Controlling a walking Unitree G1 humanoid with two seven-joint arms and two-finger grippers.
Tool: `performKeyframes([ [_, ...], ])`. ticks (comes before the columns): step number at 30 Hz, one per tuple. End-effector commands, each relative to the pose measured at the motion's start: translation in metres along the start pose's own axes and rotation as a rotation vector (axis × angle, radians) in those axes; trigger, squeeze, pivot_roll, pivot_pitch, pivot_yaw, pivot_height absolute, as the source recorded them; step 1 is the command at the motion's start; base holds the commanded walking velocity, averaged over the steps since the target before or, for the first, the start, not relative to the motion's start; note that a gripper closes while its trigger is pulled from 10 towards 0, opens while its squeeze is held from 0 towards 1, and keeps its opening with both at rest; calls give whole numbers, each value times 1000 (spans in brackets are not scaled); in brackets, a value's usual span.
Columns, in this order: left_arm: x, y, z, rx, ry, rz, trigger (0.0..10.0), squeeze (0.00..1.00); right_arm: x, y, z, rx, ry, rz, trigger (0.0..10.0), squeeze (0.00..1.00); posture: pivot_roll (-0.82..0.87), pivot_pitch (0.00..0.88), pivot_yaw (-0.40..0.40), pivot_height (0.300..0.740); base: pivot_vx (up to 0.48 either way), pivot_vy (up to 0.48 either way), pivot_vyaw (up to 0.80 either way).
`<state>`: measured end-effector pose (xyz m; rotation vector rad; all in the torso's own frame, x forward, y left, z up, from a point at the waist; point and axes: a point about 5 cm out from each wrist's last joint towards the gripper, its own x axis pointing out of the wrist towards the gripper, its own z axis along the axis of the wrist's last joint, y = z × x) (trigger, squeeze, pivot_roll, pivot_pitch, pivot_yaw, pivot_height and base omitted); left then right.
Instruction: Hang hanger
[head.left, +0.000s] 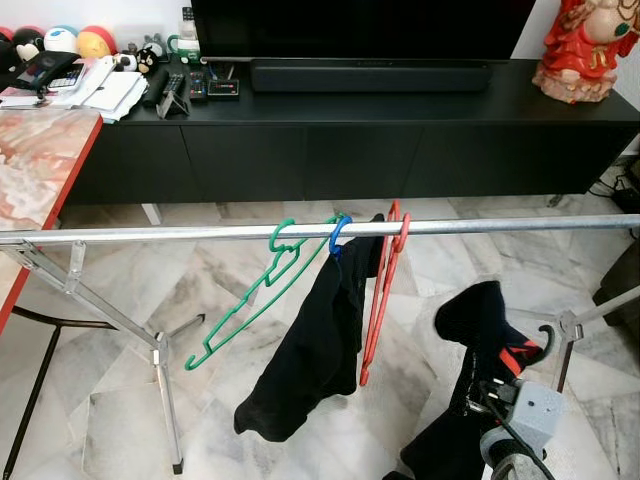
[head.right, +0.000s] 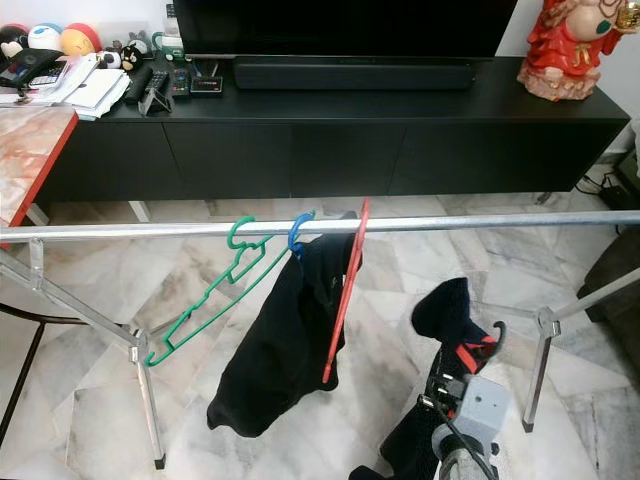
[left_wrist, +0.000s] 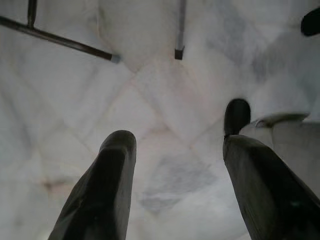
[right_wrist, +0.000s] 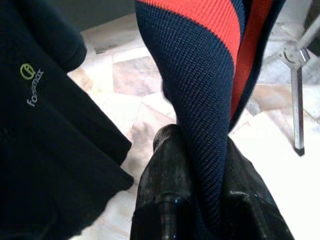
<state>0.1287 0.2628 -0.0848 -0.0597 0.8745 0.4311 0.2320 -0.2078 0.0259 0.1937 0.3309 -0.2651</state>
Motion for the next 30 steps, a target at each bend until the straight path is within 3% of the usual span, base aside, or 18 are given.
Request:
performKeyframes([
  [1, -4, 3, -14, -28, 52, 10, 10000, 0, 0, -1, 2, -31, -24, 11, 10000, 0, -52, 197, -39, 740, -281, 0, 0],
  [8, -4, 4, -14, -46, 51, 8, 10000, 0, 4, 6, 7, -163, -49, 96, 10000, 0, -48, 156, -50, 740, -307, 0, 0],
  [19, -1, 1, -5, -45, 37, -1, 10000, 0, 13, 8, 15, -151, -80, 94, 10000, 0, -45, 109, -41, 740, -316, 0, 0],
  [30, 0, 3, -3, -56, 29, 7, 10000, 0, 14, 6, 17, -141, -98, 84, 10000, 0, -35, 138, -52, 740, -318, 0, 0],
])
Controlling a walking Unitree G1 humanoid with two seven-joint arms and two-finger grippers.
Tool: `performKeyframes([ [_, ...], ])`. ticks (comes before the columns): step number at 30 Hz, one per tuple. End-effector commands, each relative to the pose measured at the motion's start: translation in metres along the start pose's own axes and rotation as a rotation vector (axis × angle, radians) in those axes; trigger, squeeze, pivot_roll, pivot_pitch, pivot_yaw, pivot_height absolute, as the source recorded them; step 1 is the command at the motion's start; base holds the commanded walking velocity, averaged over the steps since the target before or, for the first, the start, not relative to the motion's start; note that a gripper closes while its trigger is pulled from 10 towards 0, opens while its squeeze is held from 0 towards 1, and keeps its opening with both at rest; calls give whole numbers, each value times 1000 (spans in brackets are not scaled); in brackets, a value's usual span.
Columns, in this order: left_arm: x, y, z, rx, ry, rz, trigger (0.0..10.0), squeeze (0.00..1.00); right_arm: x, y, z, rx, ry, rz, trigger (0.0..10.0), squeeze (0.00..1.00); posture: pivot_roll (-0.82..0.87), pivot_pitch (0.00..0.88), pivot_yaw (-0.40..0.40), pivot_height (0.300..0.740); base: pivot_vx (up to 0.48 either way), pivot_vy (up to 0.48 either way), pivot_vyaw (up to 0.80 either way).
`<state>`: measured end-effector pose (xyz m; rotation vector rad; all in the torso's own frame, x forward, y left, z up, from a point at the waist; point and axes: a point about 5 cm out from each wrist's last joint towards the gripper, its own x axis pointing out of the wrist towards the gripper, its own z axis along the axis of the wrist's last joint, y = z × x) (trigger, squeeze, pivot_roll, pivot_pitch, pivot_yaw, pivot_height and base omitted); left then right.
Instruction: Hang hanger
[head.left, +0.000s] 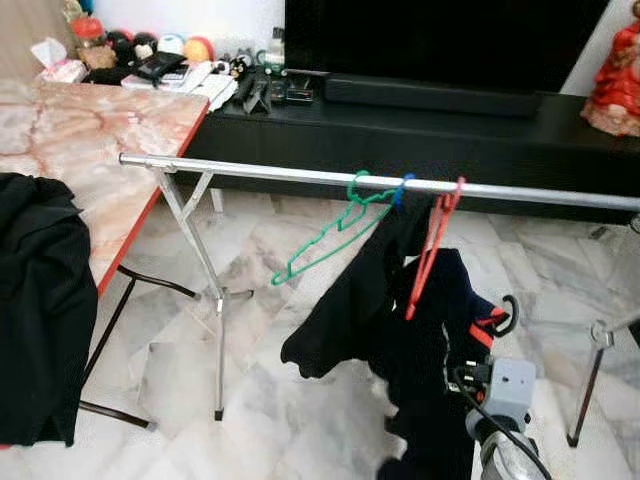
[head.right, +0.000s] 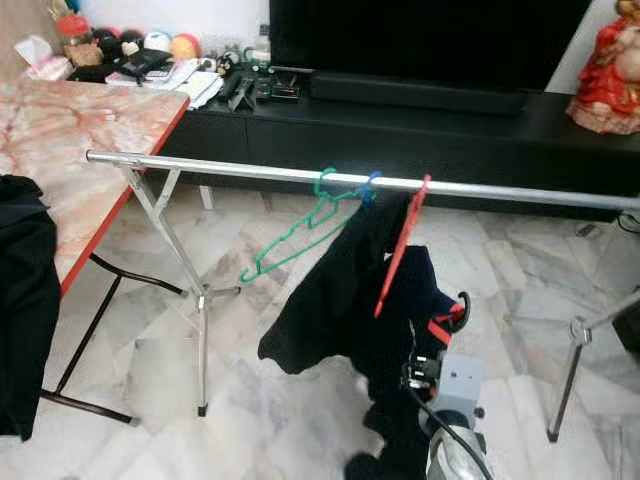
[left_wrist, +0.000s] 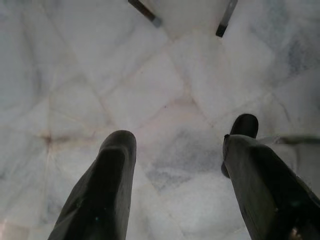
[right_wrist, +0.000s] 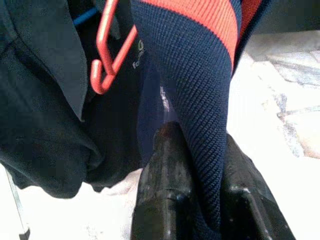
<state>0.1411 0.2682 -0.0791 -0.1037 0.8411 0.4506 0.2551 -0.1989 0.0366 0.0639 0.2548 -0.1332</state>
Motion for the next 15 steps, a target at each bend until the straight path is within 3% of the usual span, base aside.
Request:
performKeyframes([
  [1, -5, 3, -17, -4, 51, 12, 10000, 0, -2, -10, 1, -3, -14, -35, 10000, 0, -35, 138, -52, 740, -319, 0, 0],
  [15, -5, -4, -17, -2, 49, 6, 10000, 0, 1, -12, 5, -2, -30, -37, 10000, 0, -34, 154, -67, 740, -318, 0, 0],
])
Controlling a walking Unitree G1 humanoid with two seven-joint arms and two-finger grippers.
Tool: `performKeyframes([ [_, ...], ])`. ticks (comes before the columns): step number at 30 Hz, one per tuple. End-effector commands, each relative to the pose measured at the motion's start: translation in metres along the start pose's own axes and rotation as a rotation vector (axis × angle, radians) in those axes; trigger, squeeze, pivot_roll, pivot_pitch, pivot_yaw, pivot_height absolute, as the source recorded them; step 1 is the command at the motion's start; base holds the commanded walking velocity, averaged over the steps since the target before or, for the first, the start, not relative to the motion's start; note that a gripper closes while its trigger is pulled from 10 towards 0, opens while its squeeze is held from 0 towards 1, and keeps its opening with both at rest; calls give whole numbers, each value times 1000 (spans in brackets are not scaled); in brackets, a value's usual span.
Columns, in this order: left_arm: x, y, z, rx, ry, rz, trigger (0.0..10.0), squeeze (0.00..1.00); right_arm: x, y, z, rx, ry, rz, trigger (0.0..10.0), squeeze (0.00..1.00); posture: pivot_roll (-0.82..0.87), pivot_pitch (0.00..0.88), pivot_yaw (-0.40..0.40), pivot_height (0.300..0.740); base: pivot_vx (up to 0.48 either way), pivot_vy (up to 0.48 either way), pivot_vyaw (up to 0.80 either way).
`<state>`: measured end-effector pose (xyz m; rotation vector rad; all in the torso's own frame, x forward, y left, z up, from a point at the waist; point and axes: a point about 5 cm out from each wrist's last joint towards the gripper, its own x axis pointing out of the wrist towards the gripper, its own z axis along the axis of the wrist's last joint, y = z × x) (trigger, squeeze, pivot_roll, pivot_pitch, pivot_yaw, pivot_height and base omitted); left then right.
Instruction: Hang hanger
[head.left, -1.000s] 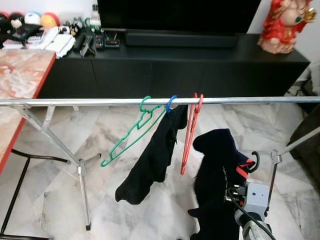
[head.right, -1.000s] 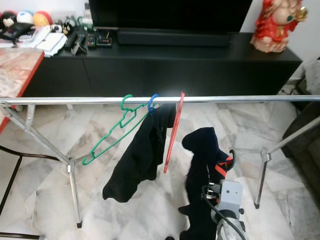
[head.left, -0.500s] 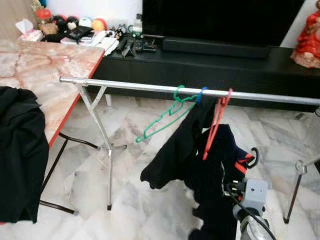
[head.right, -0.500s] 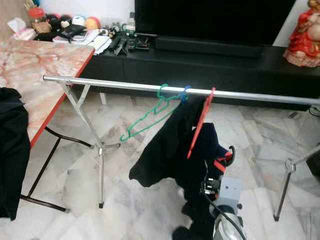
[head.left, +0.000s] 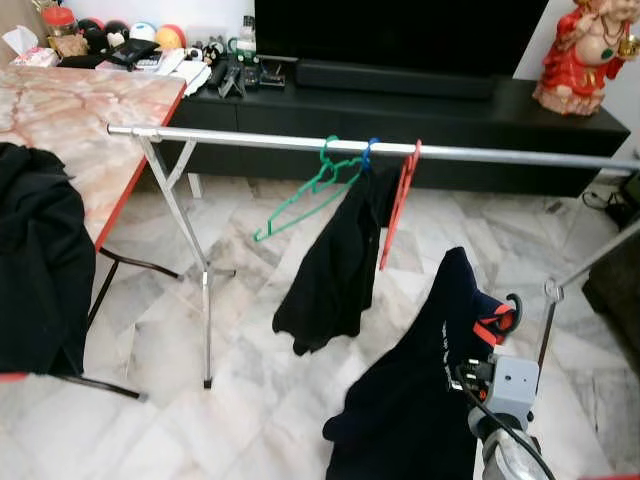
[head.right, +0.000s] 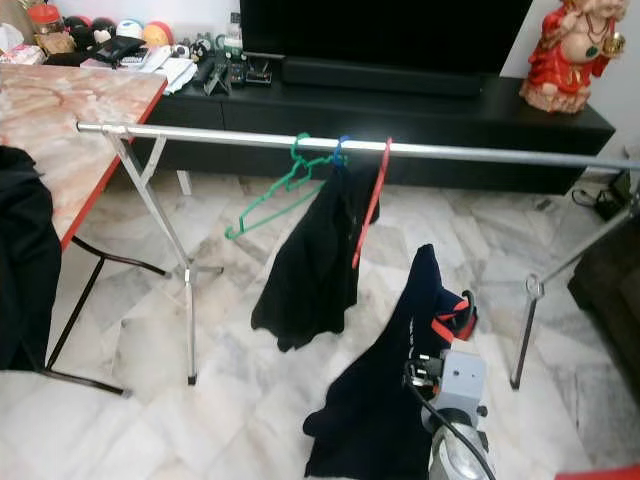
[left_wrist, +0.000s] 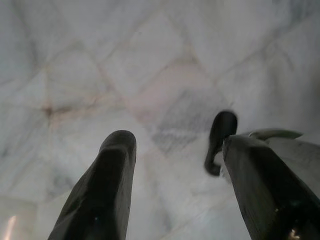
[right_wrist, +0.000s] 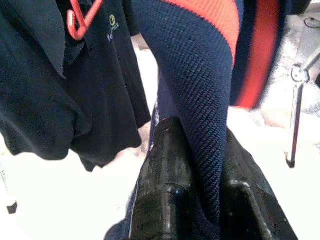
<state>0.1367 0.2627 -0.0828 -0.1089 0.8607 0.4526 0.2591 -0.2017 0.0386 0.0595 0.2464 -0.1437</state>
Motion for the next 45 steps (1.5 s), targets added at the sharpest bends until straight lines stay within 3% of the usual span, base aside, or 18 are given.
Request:
performKeyframes([
  [1, -3, -2, -10, -1, 30, 5, 10000, 0, -2, -10, 2, 5, -24, -25, 10000, 0, -33, 156, -68, 740, -315, 0, 0],
  [11, -4, 0, -15, -3, 44, 13, 10000, 0, -3, -8, 1, -2, -18, -17, 10000, 0, -25, 159, -74, 740, -304, 0, 0],
  [23, -5, 6, -17, -13, 60, 27, 10000, 0, -4, -6, 0, 5, -13, -9, 10000, 0, -25, 169, -71, 740, 0, 0, 0],
  [45, -5, 14, -18, -11, 71, 33, 10000, 0, -4, -3, -2, 6, -9, 5, 10000, 0, -20, 173, -70, 740, 0, 439, 0],
])
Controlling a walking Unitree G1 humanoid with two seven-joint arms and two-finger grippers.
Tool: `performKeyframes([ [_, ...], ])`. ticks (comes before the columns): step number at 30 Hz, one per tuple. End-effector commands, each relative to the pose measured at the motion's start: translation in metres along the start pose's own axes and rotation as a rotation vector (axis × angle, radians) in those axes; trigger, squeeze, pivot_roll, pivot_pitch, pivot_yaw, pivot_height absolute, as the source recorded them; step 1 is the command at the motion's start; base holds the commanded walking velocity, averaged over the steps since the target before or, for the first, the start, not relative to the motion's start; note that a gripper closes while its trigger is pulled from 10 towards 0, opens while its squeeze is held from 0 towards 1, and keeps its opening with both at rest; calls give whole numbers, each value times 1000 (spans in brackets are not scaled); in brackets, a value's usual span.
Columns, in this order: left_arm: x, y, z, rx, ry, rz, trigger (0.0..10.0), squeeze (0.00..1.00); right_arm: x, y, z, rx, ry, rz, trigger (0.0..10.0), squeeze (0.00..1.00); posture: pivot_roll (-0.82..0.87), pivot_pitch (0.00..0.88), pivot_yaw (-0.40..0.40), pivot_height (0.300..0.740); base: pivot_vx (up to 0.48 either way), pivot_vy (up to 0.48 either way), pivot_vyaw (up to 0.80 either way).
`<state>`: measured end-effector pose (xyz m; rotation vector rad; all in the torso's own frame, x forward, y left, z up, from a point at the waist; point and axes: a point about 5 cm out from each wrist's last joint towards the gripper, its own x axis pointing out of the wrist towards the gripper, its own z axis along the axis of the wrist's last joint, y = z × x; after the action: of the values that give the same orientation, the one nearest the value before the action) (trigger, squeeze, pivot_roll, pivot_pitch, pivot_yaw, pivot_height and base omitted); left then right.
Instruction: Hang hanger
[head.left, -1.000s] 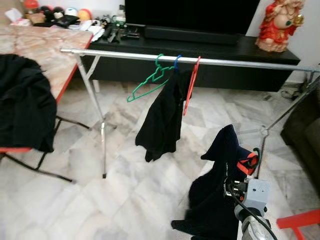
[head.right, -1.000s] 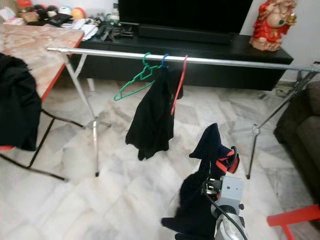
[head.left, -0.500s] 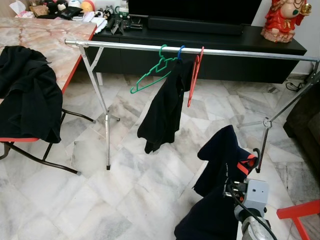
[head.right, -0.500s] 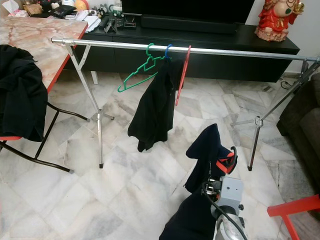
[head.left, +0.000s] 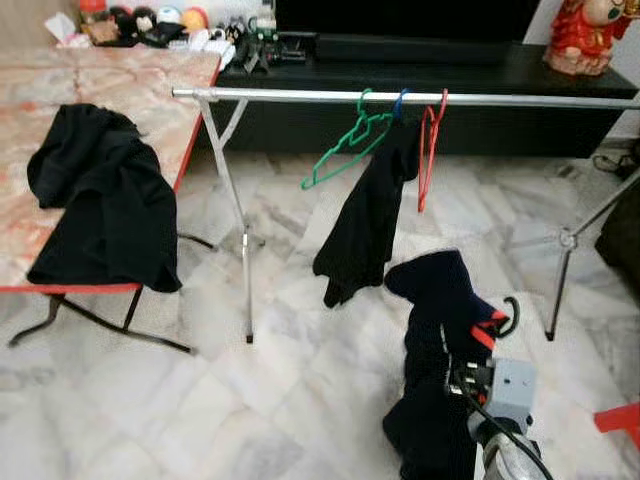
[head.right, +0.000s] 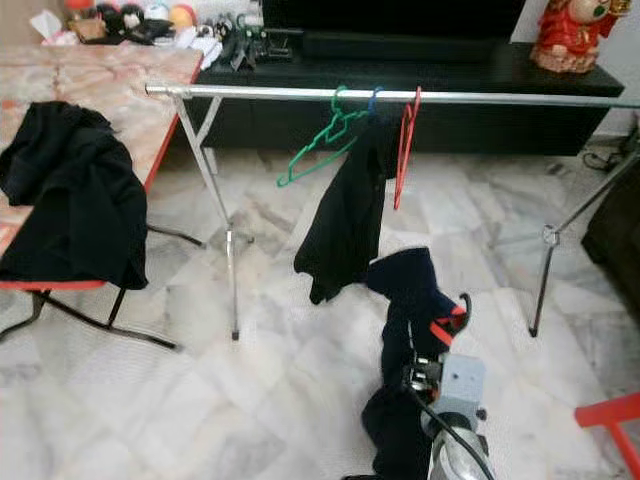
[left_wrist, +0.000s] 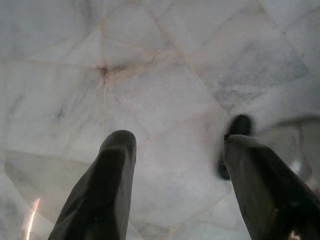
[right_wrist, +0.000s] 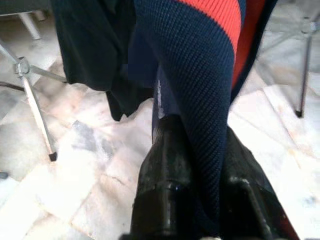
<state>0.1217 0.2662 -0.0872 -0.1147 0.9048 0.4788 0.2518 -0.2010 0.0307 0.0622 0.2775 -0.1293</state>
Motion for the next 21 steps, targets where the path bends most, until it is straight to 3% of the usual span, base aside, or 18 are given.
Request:
performKeyframes([
  [1, -1, 3, -6, -3, 27, 5, 10000, 0, 1, -2, 8, 7, -40, -8, 10000, 0, -20, 173, -70, 740, 0, 450, 0],
  [4, -2, 0, -7, -2, 27, -2, 10000, 0, 2, -1, 8, 6, -41, -8, 10000, 0, -21, 172, -70, 740, 0, 409, 0],
  [12, -2, -11, -8, 18, 10, -31, 10000, 0, 2, 0, 8, 13, -42, -7, 10000, 0, -15, 172, -66, 740, 0, 0, 0],
  [21, -2, -2, -7, 31, 12, -24, 10000, 0, 2, 2, 8, 19, -44, -8, 10000, 0, -11, 180, -59, 740, 0, 0, 0],
])
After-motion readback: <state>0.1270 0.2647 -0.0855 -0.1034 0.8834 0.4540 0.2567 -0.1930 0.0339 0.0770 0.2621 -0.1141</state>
